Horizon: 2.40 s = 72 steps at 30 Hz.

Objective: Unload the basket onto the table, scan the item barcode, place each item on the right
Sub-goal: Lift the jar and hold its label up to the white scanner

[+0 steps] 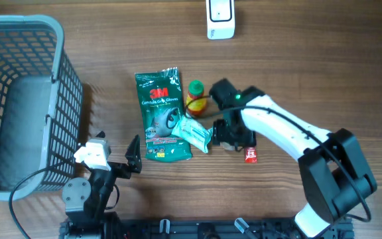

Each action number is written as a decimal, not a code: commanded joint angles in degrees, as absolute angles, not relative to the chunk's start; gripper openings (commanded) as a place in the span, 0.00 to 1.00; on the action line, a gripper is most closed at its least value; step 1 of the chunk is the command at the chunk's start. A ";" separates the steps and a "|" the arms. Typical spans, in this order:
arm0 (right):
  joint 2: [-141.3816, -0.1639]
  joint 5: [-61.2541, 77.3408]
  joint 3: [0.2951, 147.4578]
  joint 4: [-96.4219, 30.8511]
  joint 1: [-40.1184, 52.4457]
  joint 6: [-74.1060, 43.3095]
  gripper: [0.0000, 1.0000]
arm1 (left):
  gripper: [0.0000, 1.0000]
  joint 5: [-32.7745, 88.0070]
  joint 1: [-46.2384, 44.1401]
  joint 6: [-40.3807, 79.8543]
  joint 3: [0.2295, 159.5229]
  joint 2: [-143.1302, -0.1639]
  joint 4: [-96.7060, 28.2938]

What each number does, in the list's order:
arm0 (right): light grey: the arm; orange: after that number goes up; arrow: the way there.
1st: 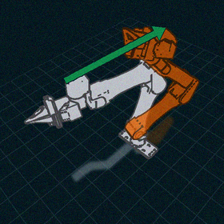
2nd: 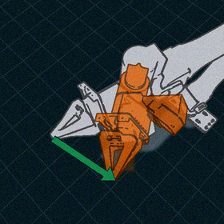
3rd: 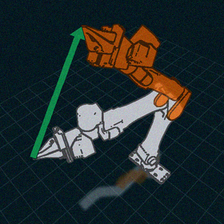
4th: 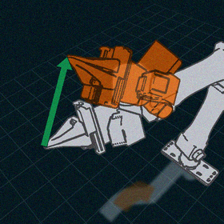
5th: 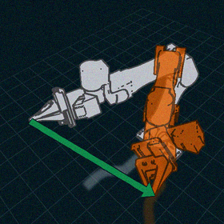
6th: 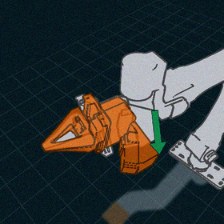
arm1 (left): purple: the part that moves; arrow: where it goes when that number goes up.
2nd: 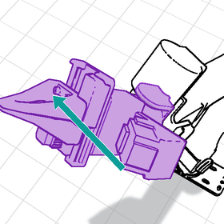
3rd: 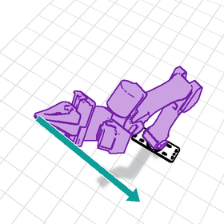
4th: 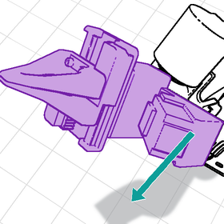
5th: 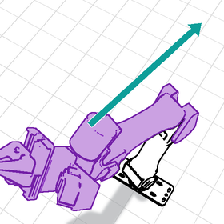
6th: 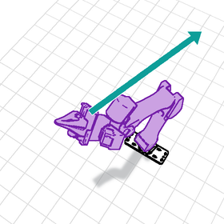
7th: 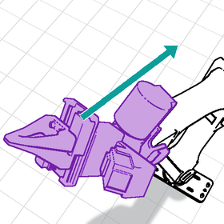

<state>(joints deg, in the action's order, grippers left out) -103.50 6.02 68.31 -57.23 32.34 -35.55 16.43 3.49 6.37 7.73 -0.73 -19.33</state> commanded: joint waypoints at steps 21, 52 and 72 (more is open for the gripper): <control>-114.80 0.78 71.37 -53.19 31.97 -39.20 0.81 | 1.00 17.12 3.22 6.70 7.33 -0.38 -19.18; -88.88 40.80 75.42 -82.00 26.81 -42.41 0.64 | 1.00 17.12 3.22 6.70 7.33 -0.38 -19.18; -71.37 19.97 75.42 -79.00 26.81 -52.77 0.60 | 1.00 17.12 3.22 6.70 7.33 -0.38 -19.20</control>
